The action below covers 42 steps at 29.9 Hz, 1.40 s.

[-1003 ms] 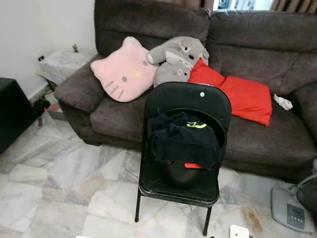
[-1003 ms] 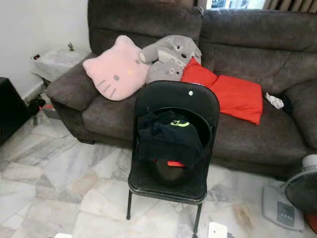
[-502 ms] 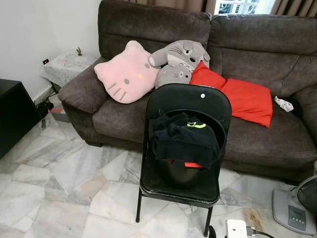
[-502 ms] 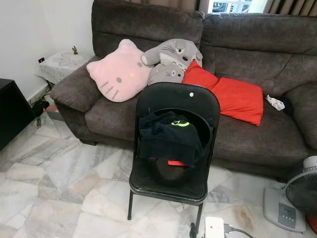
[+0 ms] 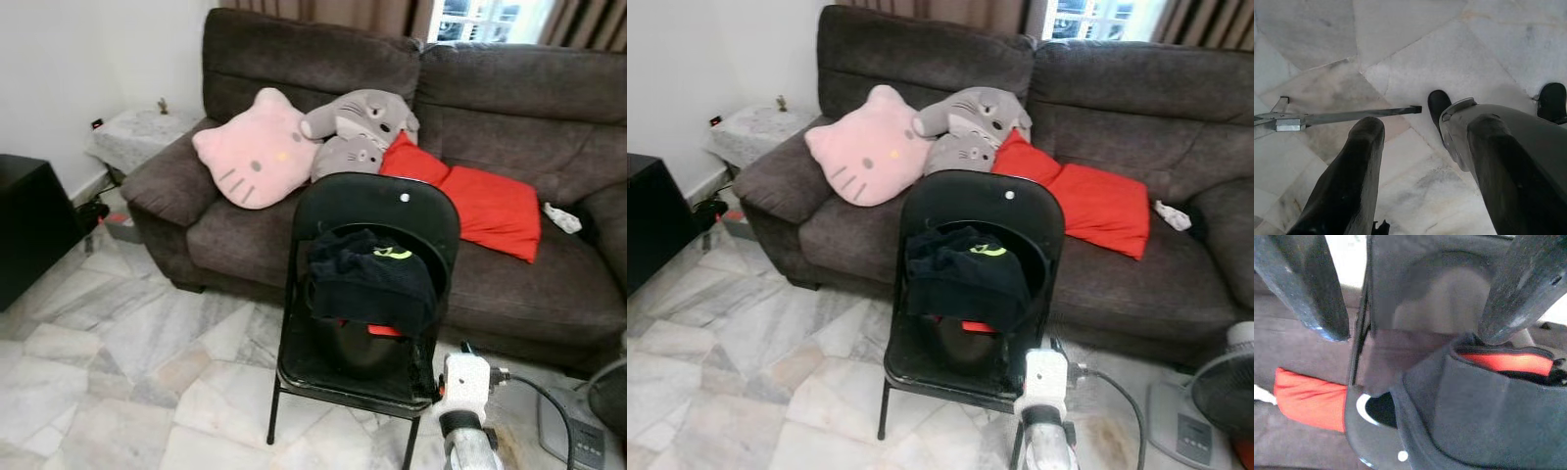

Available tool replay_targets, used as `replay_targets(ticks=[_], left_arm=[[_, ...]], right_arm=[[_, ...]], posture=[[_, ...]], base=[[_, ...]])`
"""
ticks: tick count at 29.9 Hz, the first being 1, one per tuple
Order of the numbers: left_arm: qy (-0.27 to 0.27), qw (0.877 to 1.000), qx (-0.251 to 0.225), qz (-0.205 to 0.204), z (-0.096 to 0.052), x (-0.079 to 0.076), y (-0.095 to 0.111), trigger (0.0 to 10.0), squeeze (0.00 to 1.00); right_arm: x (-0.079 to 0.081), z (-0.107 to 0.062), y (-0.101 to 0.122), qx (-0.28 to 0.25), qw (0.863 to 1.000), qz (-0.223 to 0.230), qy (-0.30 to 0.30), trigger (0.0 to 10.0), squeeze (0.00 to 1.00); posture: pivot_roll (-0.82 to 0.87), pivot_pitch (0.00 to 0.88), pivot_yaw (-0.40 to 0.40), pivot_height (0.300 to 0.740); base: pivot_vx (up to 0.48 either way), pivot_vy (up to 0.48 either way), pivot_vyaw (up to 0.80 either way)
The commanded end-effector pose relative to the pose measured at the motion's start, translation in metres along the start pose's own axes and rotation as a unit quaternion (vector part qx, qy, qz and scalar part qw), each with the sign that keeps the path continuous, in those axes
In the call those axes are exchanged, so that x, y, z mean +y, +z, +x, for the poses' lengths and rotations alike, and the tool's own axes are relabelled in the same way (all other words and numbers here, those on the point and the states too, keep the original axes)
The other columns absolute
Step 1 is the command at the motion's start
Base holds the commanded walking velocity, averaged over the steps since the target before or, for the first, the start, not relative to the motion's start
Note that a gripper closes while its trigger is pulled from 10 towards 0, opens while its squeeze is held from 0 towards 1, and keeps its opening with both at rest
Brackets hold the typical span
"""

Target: Hang hanger

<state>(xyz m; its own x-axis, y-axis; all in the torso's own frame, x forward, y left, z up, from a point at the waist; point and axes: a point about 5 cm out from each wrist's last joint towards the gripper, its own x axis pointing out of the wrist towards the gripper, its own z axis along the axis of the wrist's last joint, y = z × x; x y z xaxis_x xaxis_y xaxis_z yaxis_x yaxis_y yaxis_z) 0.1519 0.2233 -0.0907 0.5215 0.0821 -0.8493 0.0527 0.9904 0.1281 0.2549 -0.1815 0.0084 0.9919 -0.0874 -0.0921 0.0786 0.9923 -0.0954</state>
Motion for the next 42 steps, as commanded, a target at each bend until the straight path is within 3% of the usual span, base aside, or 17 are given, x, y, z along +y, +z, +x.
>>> replay_targets(ticks=[1,11,20,22,30,32,39,42], left_arm=[[-0.003,1.0,0.006,0.009,0.001,-0.003,0.002,10.0,0.0],[-0.003,1.0,-0.002,0.013,0.003,-0.003,0.011,10.0,0.0],[-0.002,1.0,0.0,0.016,0.002,-0.002,0.01,10.0,0.0],[-0.002,1.0,0.0,0.016,0.002,-0.001,0.01,10.0,0.0],[-0.001,1.0,-0.003,0.015,0.003,0.0,0.012,10.0,0.0],[0.0,1.0,-0.003,0.016,0.003,0.0,0.013,10.0,0.0],[0.001,1.0,-0.005,0.013,0.003,0.0,0.015,10.0,0.0],[0.002,1.0,-0.006,0.01,0.003,0.0,0.016,10.0,0.0]], right_arm=[[-0.002,0.004,0.008,-0.018,1.0,0.003,-0.008,10.0,0.0],[-0.013,0.004,0.01,-0.018,0.997,-0.022,-0.065,10.0,0.0],[-0.005,0.02,0.017,0.0,1.0,-0.018,-0.018,10.0,0.0],[-0.002,0.029,0.026,-0.015,1.0,-0.026,-0.006,10.0,0.0],[0.005,0.035,0.04,-0.046,0.996,-0.06,0.036,10.0,0.0],[0.012,0.037,0.048,-0.069,0.989,-0.108,0.076,10.0,0.0],[0.027,0.05,0.071,-0.106,0.965,-0.175,0.164,10.0,0.0],[0.037,0.059,0.07,-0.074,0.933,-0.272,0.225,10.0,0.0]], posture=[[-0.17,0.0,-0.013,0.74],[-0.16,0.0,-0.006,0.74],[-0.16,0.0,0.002,0.74],[-0.16,0.0,0.005,0.74],[-0.16,0.0,0.013,0.74],[-0.17,0.0,0.02,0.74],[-0.16,0.008,0.023,0.74],[-0.16,0.02,0.02,0.74]], base=[[0.0,0.0,0.0],[0.0,0.0,0.0],[0.0,0.0,0.0],[0.0,0.0,0.0],[0.0,0.0,0.0],[0.0,0.0,0.0],[0.0,0.0,0.0],[0.0,0.0,0.0]])
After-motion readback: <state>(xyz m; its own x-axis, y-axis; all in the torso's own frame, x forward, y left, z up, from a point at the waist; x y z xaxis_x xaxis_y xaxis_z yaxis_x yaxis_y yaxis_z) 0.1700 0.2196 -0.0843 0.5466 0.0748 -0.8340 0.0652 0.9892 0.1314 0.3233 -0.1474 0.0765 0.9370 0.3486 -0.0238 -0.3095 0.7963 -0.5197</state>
